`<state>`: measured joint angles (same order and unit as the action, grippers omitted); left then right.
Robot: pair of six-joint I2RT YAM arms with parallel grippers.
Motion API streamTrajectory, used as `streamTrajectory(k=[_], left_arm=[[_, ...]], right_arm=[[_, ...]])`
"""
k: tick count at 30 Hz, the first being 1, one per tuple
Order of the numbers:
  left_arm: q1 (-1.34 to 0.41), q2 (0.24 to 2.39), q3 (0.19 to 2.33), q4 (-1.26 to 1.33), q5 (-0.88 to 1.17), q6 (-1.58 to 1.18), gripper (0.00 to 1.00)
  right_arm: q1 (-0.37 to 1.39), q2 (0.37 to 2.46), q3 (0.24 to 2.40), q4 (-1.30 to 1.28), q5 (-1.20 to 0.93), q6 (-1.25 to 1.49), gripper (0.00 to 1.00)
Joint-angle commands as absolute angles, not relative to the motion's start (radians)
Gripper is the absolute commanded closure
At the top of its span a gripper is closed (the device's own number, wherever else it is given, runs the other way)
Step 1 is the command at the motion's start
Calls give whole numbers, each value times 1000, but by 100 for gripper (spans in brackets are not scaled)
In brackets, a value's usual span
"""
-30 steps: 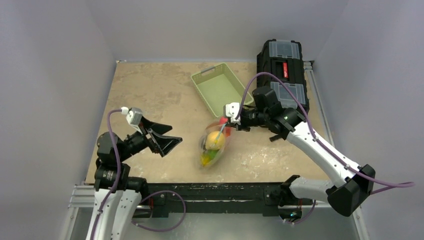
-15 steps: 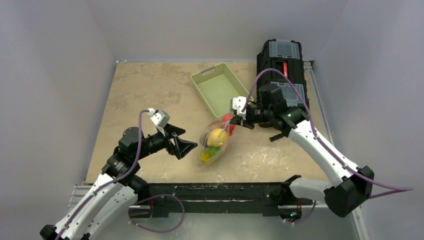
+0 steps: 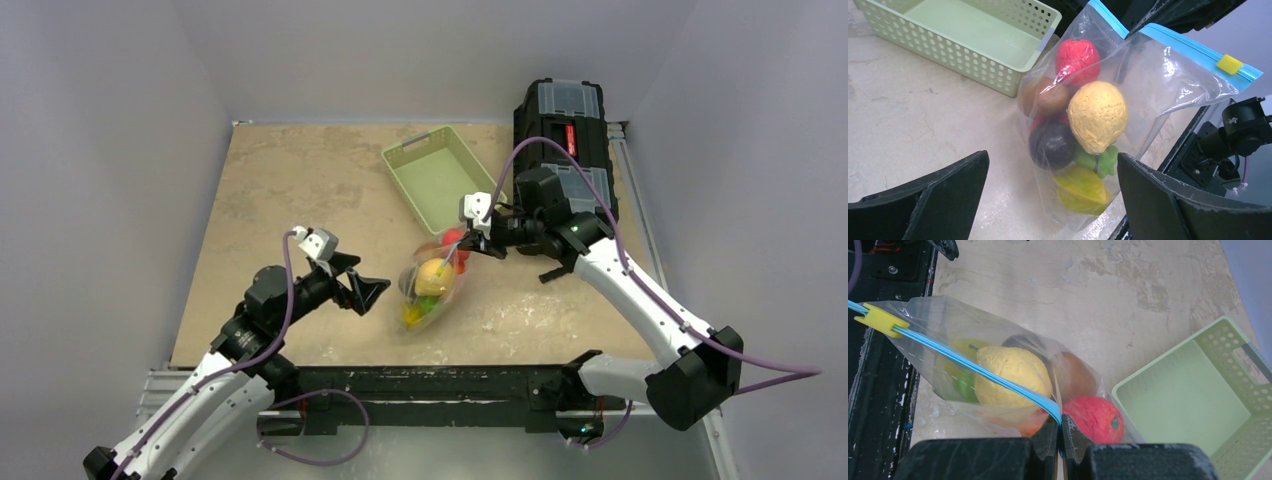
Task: Open the zip-top bag and remove the fake food
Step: Pick up the zipper food storage bag at the center of the board.
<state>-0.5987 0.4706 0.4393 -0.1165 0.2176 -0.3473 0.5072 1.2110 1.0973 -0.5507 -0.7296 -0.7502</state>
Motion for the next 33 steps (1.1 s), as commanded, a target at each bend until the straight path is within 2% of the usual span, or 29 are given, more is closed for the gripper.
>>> streamTrajectory(k=[1, 8, 20, 33], left_arm=[[-603, 461, 453, -108, 149, -359, 0], [-604, 514, 569, -270, 211, -330, 0], [-604, 462, 496, -115, 339, -276, 0], [-605, 504, 513, -102, 370, -269, 0]], right_arm=[[499, 1213, 1086, -512, -769, -732, 100], [497, 1222, 1081, -507, -777, -729, 100], [492, 1227, 1076, -503, -785, -727, 100], [490, 1233, 1074, -502, -793, -727, 100]])
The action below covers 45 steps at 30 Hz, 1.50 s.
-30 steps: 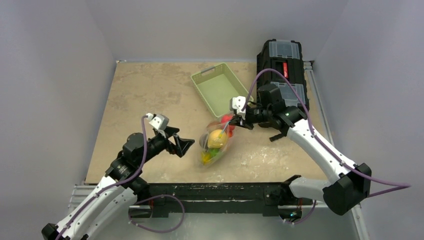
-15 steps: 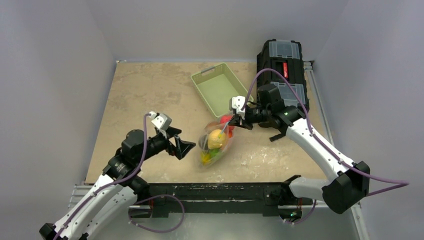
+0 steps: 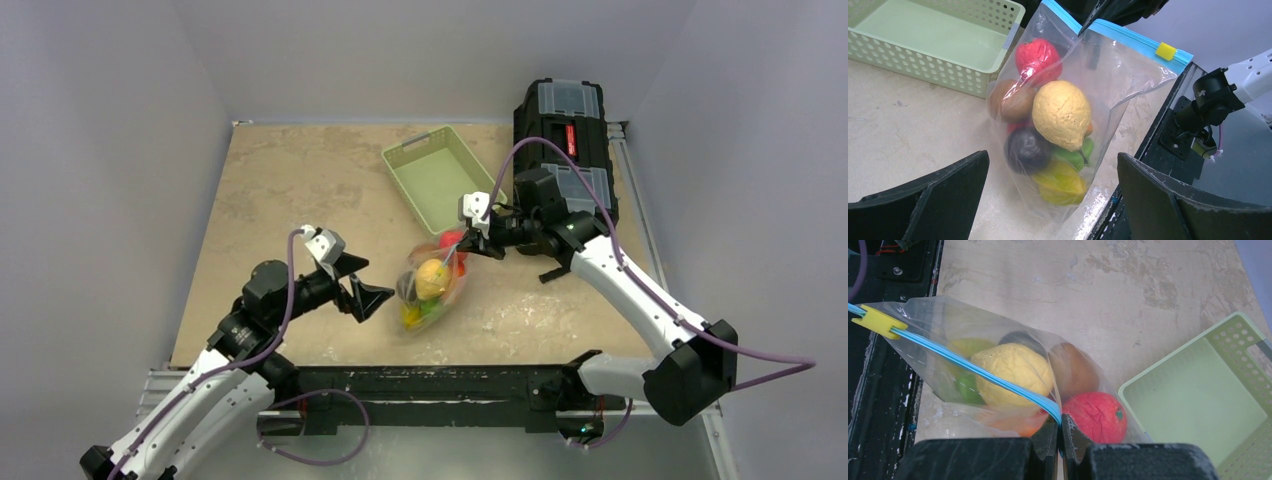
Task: Open the zip-top bag and remove the fake food
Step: Pick up the zipper food storage bag at the center of the board.
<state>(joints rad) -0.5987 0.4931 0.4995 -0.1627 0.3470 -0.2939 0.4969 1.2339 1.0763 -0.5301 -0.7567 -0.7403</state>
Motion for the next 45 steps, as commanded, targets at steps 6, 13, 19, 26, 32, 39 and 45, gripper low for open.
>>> streamTrajectory(k=[6, 13, 19, 26, 32, 39, 45], left_arm=[[-607, 566, 523, -22, 439, -260, 2], [-683, 657, 554, 74, 434, -201, 4], [-871, 731, 554, 159, 304, -42, 5], [-1019, 836, 524, 328, 37, 130, 11], [-1062, 929, 536, 417, -51, 121, 26], [-1065, 926, 543, 361, -91, 94, 83], [-1063, 857, 515, 319, -63, 62, 100]], right_arm=[[491, 1238, 1078, -506, -799, -727, 100], [488, 1239, 1080, -506, -819, -721, 100], [489, 1250, 1085, -503, -844, -708, 100], [488, 1255, 1081, -505, -853, -706, 100], [488, 1258, 1082, -506, -854, -706, 100], [488, 1253, 1086, -532, -854, -743, 100], [490, 1252, 1144, -717, -884, -926, 85]])
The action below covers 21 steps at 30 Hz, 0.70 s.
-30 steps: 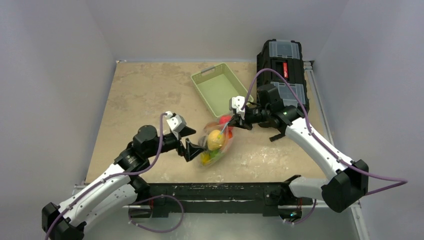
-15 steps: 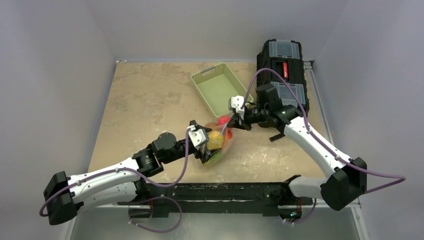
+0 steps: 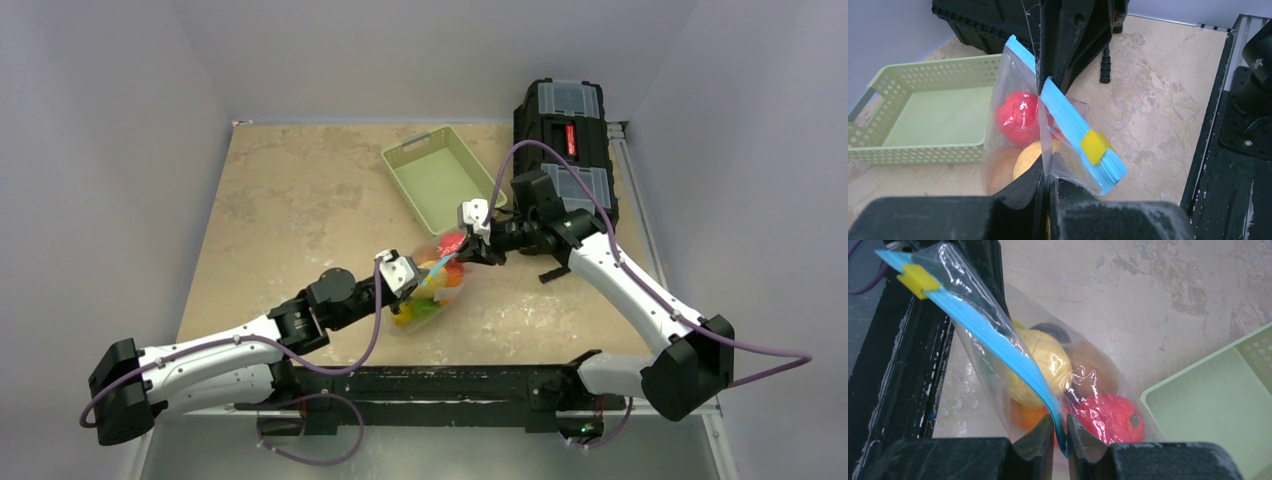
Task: Open the zip-top bag and remove the fake food
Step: Pick up the zipper food storage bag at the center of the board, then unzip the zipper food storage bag at the center of the board.
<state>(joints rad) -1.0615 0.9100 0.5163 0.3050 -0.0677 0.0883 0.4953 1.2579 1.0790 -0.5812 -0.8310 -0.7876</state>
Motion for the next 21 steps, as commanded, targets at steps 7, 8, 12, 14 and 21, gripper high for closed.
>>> streamTrajectory(k=[7, 8, 12, 14, 21], left_arm=[[-999, 832, 520, 270, 97, -17, 100], [-985, 832, 520, 267, 119, -39, 100], [-950, 834, 521, 268, 184, -93, 100], [-943, 833, 520, 262, 188, -111, 100], [-927, 849, 505, 295, 189, -163, 100]], right_arm=[[542, 1357, 1387, -1075, -988, -1197, 28], [573, 1377, 1419, -1109, -989, -1216, 26], [706, 1388, 1442, -1043, -925, -1131, 25], [730, 1384, 1437, -1015, -908, -1099, 26], [756, 1369, 1451, -953, -897, -1034, 45]])
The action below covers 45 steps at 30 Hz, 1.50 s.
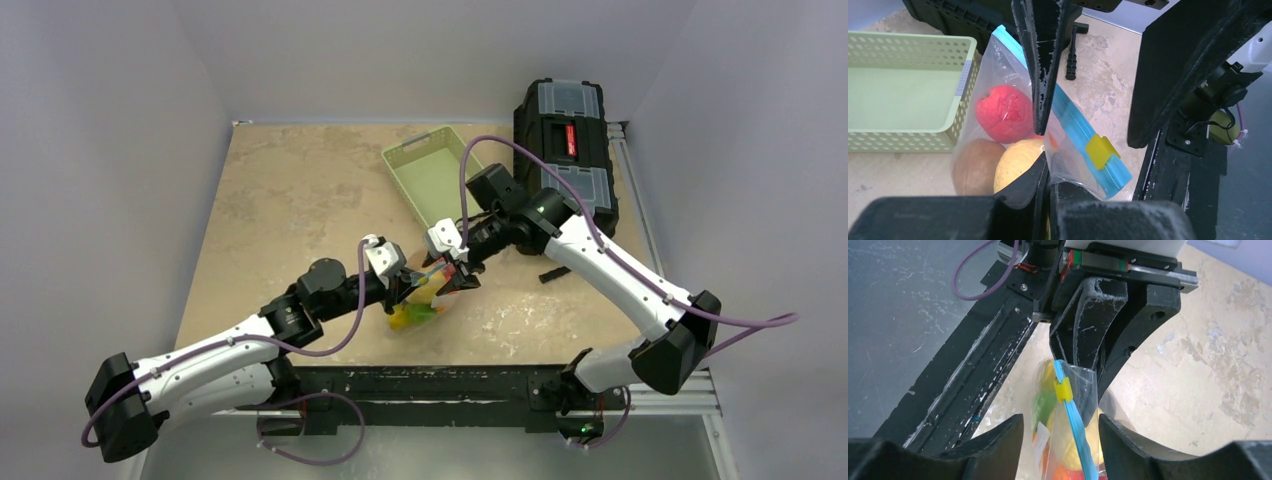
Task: Open the zip-top bag and remove the fake food
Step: Unzip the zipper food storage bag at the center of the board.
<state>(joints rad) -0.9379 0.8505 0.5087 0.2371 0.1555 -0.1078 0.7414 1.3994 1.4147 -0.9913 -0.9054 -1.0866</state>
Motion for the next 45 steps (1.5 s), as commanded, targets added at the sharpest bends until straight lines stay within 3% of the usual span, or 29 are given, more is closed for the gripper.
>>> streamTrajectory(k=[1, 11, 27, 37, 45], left_arm=[[-926, 854, 506, 297, 189, -168, 100], [-912, 863, 509, 309, 187, -209, 100], [-905, 859, 521, 304, 204, -241, 100], [-904, 820, 496, 322, 212, -238, 100], [-899, 755, 469, 286, 205, -205, 100]], right_arm=[[760, 1375, 1459, -954, -895, -1032, 48], [780, 1381, 1490, -936, -903, -1009, 64], [812, 1402, 1499, -884, -858, -948, 76], [811, 1363, 1453, -814, -778, -903, 100], [793, 1338, 1431, -786, -754, -879, 100]])
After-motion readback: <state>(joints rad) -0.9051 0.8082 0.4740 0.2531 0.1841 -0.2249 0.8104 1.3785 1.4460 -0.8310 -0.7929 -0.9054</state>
